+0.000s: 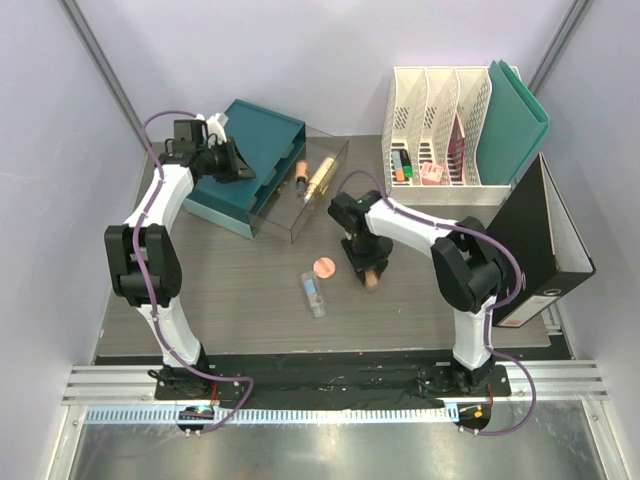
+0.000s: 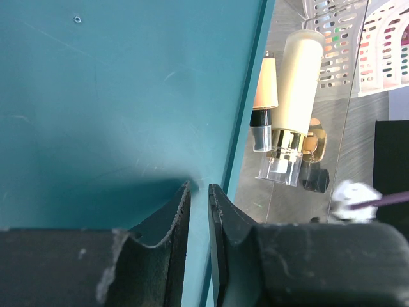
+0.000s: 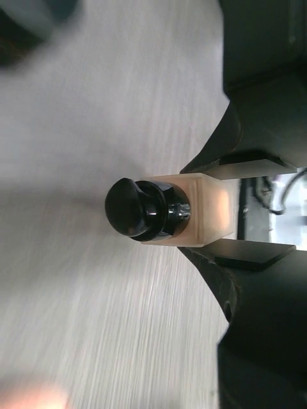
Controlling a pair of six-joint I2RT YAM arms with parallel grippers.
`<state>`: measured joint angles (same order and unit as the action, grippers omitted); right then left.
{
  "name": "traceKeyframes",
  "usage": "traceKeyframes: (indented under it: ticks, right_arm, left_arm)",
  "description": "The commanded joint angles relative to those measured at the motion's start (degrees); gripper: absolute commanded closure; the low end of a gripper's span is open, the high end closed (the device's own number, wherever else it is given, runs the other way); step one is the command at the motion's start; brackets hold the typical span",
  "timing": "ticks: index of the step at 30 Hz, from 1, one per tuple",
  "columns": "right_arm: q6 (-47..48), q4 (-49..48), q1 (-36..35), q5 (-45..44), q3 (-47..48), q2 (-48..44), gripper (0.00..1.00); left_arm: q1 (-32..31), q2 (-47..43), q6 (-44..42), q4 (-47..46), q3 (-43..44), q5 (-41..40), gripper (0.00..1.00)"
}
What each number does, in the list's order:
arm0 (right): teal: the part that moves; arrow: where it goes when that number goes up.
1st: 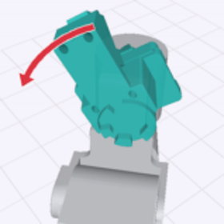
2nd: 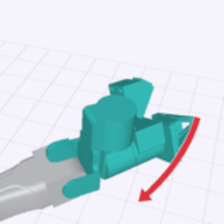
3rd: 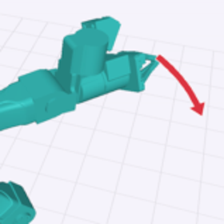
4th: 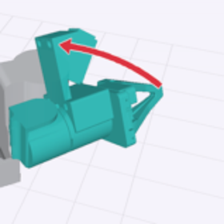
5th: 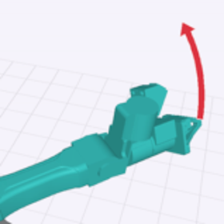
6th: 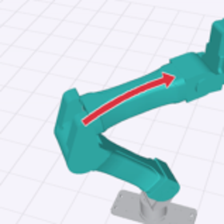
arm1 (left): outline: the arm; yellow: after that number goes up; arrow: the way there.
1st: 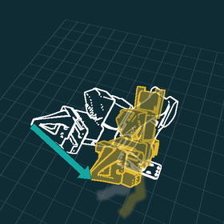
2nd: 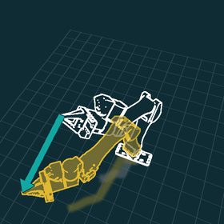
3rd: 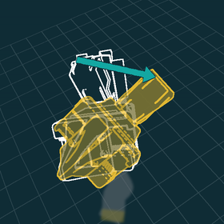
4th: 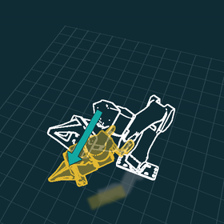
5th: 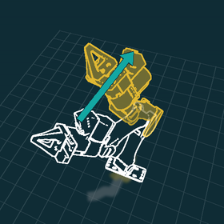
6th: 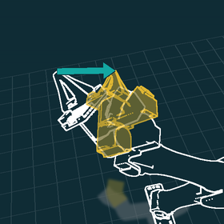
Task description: Organize the makeup
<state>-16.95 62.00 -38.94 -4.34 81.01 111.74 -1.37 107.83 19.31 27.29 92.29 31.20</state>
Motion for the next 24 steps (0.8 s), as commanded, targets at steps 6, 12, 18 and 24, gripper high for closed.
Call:
traceKeyframes:
  ticks: [6, 12, 18, 24]
  right_arm:
    - [5.44, -6.18, 0.53, 3.45, 27.42, -5.32, 0.99]
    - [0.35, -7.24, 1.5, 11.1, 50.8, 7.07, 0.99]
    - [-6.07, -14.15, 1.67, 18.22, 57.68, 14.72, 0.99]
    - [-9.94, -20.07, 1.67, 20.25, 58.82, 19.64, 0.96]
  left_arm:
    - [0.05, 3.44, -2.08, 10.06, -4.05, -5.27, 0.8]
    - [0.05, 3.35, -1.82, 10.24, -3.79, -4.83, 0.8]
    - [0.05, 2.74, -1.82, 10.59, -3.17, -5.1, 0.79]
    - [-0.04, 2.47, -1.38, 10.59, -2.91, -4.57, 0.79]
